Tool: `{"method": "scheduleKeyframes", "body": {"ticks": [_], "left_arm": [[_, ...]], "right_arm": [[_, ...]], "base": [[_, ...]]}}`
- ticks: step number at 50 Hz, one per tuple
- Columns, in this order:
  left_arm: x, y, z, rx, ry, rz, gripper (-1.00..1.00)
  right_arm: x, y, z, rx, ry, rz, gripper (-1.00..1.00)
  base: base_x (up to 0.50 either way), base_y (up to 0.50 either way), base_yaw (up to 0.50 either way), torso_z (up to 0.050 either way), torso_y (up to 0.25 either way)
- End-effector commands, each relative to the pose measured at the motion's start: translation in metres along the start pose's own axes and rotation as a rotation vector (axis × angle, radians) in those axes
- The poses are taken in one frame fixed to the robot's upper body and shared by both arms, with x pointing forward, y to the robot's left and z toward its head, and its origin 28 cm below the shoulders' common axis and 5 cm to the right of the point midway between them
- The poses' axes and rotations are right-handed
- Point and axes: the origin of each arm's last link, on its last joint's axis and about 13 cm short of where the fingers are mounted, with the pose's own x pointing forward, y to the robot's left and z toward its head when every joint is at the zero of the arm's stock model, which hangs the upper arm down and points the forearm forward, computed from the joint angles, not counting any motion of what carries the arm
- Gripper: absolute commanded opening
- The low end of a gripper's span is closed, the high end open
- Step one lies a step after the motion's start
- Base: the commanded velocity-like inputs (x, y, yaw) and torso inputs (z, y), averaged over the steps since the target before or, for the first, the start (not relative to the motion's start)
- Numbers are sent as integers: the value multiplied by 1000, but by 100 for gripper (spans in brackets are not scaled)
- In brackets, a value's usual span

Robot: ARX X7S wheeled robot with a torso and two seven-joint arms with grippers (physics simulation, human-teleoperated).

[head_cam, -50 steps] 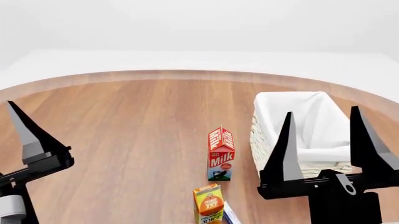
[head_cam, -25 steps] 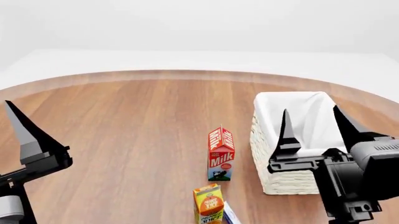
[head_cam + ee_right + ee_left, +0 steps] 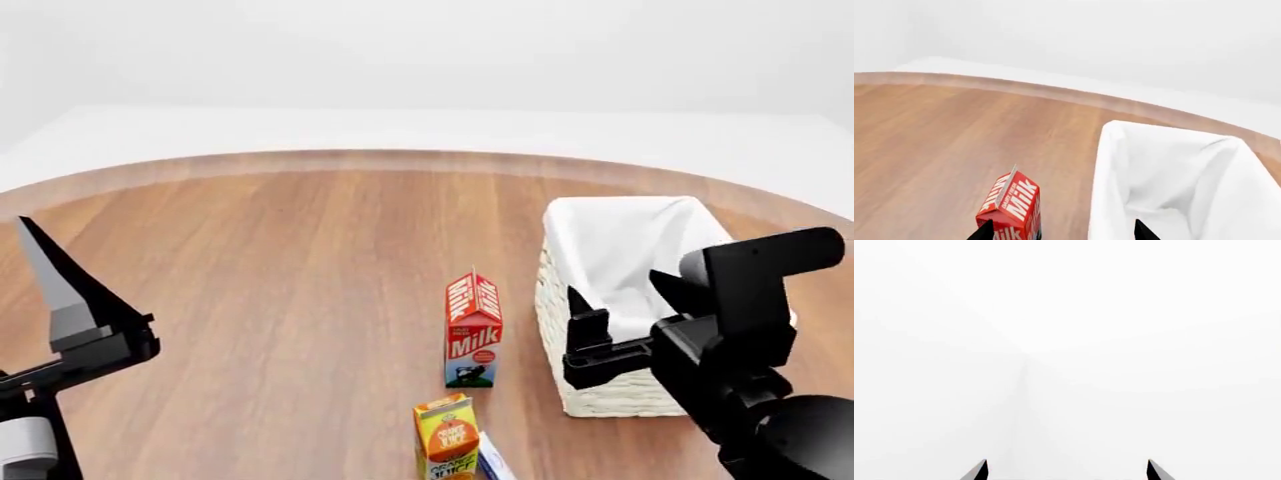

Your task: Pick up the cream cheese box and the butter, and put them in the basket.

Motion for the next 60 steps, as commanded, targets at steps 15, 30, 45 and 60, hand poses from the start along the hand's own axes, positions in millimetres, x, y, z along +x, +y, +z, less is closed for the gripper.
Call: {"method": "scheduleKeyframes", "body": {"ticks": [15,30,45,60], "left_arm": [[1,0,0,9,0,-5,100],[1,0,-2,10,6,-8,100],[0,0,-2,13,8,-8,100],[0,0,-2,15,7,-9,100]], "right_arm": [[-4,-6,-12,-25,205,47,100],[10,3,-19,-1,261,87,100],[15,-1,-40,12,327,60,100],[11,-9,-59,35,364,12,100]], "base": [[0,0,0,0,0],[0,0,0,0,0],[0,0,0,0,0],[0,0,0,0,0]]}}
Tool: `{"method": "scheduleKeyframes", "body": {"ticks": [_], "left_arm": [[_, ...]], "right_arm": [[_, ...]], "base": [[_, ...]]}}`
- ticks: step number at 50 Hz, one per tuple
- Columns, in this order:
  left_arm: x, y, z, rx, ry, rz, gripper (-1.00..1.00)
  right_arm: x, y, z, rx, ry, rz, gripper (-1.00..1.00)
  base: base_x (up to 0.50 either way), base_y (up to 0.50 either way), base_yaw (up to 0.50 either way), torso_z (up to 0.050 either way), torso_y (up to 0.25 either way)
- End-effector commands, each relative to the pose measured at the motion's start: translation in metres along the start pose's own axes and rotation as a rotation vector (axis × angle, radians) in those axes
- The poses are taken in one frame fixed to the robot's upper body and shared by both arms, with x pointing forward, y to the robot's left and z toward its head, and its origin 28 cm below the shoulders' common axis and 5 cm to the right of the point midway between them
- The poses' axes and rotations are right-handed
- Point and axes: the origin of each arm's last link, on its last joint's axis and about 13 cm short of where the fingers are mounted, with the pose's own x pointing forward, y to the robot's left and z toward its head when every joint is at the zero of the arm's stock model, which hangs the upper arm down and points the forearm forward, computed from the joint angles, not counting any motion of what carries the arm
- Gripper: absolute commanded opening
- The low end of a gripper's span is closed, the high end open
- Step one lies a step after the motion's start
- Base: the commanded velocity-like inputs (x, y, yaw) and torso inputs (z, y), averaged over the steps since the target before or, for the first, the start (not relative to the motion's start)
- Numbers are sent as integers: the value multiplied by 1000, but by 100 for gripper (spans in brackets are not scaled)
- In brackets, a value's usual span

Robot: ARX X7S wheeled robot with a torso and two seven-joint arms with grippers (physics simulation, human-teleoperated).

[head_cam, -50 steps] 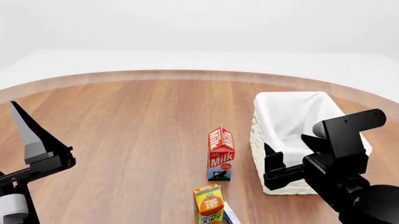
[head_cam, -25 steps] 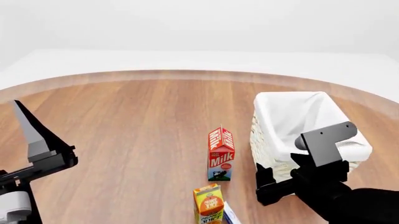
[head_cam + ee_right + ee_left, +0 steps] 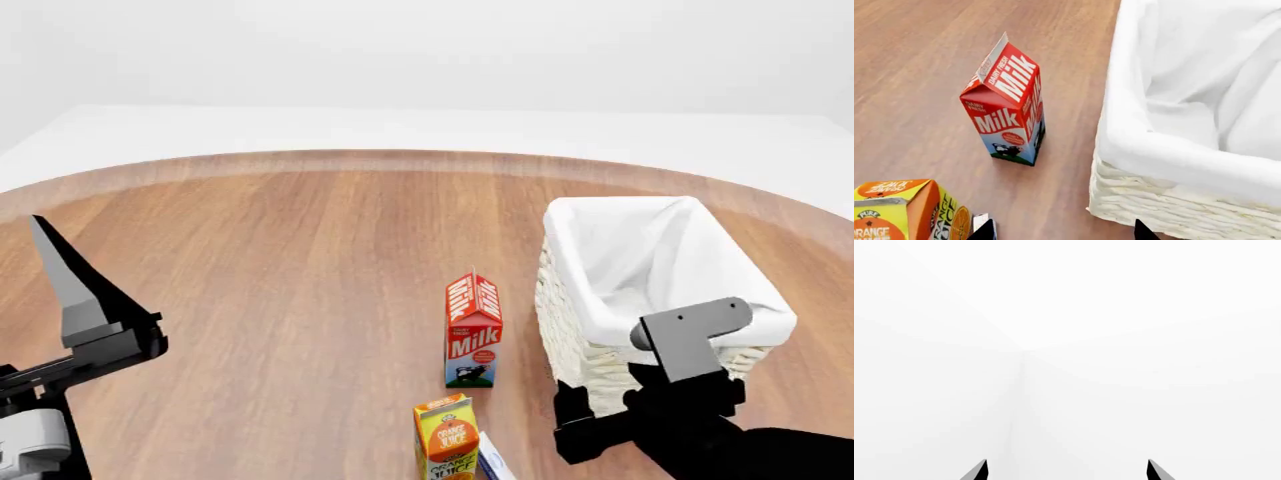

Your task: Pick up the cream cheese box and the butter, and put them in the basket.

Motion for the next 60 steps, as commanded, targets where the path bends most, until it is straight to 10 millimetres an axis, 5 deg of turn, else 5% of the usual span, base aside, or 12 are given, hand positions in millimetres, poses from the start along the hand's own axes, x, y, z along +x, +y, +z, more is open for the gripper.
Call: {"method": "scheduleKeyframes", "body": {"ticks": [1,30,60], "left_arm": [[0,2,0,12,-6,-1,100],[-2,2,-4,13,4,-2,100],[-4,2,-7,13,14,-3,100]], "right_arm": [[5,-3,-14,30,16,-12,100],[28,9,-56,15,130,35,100],[49,31,-58,-53,114,159,100]], "base": [[0,0,0,0,0],[0,0,0,0,0],[0,0,0,0,0]]}}
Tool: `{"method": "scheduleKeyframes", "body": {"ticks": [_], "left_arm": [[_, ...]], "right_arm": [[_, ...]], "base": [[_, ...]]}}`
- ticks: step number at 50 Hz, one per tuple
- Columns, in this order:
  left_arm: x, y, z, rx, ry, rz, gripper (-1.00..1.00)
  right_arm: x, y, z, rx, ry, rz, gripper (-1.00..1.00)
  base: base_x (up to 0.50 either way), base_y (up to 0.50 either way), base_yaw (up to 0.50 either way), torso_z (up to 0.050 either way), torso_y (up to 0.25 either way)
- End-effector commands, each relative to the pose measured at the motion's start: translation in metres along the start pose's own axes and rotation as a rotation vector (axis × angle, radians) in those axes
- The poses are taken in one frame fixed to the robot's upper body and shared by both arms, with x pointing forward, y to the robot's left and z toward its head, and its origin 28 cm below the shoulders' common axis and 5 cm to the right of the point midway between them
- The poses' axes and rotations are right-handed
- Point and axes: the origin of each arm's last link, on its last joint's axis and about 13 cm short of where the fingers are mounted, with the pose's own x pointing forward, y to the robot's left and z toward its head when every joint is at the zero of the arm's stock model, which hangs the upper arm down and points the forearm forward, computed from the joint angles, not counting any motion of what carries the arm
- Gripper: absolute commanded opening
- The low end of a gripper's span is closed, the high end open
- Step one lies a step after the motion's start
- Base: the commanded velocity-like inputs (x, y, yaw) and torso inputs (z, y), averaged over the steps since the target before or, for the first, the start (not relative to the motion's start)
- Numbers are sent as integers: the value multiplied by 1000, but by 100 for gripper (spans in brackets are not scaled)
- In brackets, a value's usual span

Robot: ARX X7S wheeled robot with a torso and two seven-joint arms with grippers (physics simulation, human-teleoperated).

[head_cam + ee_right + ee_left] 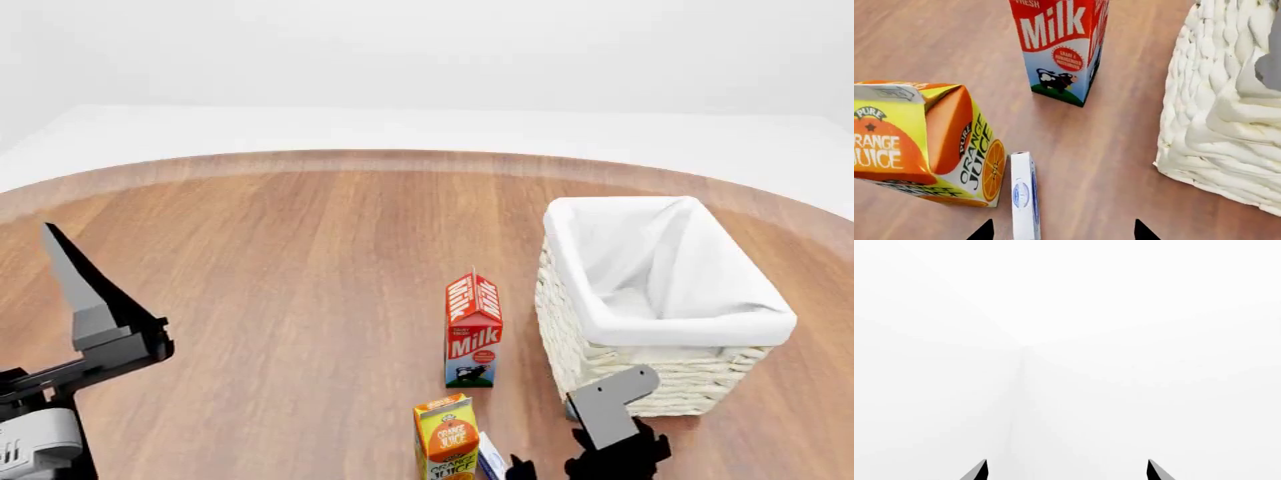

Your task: Pick up the cream cheese box and the butter, and put them in the basket.

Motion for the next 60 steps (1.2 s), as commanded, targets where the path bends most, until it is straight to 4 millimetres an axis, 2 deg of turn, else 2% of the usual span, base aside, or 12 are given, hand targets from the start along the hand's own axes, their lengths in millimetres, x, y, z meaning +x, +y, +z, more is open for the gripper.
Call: {"method": "scheduleKeyframes", "body": {"ticks": [1,26,41,60], "left_arm": [[0,2,-1,9,-4,-1,100],[0,2,-3,9,2,-1,100],[0,2,-3,10,2,3,100],[-1,2,-4,12,4,0,100]], "right_arm": [[12,4,1,0,-19,38,100],[37,9,-7,-20,39,41,100],[42,16,-12,-39,55,63,100],[50,12,-21,-8,76,45,100]], "base": [[0,0,0,0,0],[0,0,0,0,0],[0,0,0,0,0],[0,0,0,0,0]]}}
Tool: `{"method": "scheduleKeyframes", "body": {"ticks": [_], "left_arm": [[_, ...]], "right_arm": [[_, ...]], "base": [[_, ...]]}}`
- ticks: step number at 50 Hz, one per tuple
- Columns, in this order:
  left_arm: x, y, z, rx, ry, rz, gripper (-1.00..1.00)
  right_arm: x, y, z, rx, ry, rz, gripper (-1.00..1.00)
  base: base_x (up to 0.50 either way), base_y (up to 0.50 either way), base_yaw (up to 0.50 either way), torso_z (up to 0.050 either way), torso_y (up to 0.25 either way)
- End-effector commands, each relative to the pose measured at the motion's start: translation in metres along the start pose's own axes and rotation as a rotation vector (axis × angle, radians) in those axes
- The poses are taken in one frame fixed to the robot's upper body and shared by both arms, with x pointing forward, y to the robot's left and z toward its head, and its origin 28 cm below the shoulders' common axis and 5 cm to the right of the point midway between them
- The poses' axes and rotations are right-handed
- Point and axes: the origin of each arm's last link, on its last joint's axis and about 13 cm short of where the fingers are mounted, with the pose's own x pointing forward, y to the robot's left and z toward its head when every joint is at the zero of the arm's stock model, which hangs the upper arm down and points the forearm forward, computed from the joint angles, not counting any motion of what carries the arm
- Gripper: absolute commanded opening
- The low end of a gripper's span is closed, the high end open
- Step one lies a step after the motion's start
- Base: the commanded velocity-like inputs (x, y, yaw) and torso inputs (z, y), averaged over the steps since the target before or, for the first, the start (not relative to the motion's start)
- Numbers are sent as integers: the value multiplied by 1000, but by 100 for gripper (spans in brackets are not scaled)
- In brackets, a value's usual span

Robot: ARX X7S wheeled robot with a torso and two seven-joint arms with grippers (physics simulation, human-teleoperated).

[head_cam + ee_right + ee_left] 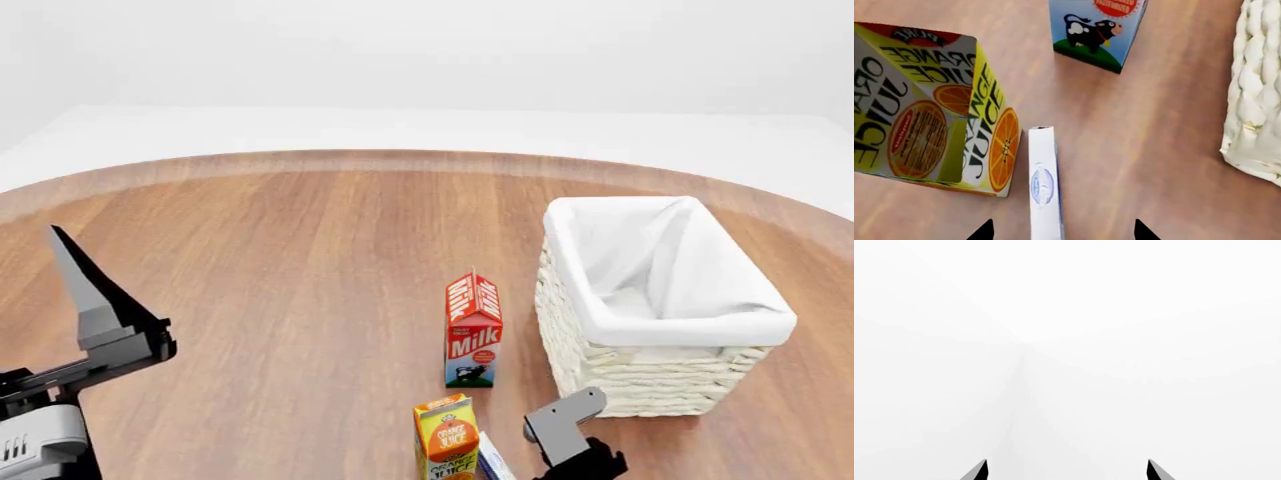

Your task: Pick up the cream cheese box and the butter, and put them in the basket.

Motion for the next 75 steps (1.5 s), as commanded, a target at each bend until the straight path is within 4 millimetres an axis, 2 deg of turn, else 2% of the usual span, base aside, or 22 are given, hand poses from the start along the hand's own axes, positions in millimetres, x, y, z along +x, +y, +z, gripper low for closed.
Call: {"method": "scheduleKeyframes", "body": {"ticks": [1,61,62,75], "left_arm": [[-1,2,-1,9,-7,0,100],[-1,4,-3,13,0,8,100],[-1,4,-3,14,-1,8,100],[-2,4,-4,14,3,6,100]], "right_arm": [[7,-1,1,18,-12,0,100],[32,6,-7,-27,27,-5,100],[32,5,-7,-47,20,-25,-100],[33,4,-8,-76,25,-35,-100]], "base": [[0,0,0,0,0],[0,0,0,0,0],[0,0,0,0,0],[0,0,0,0,0]]}}
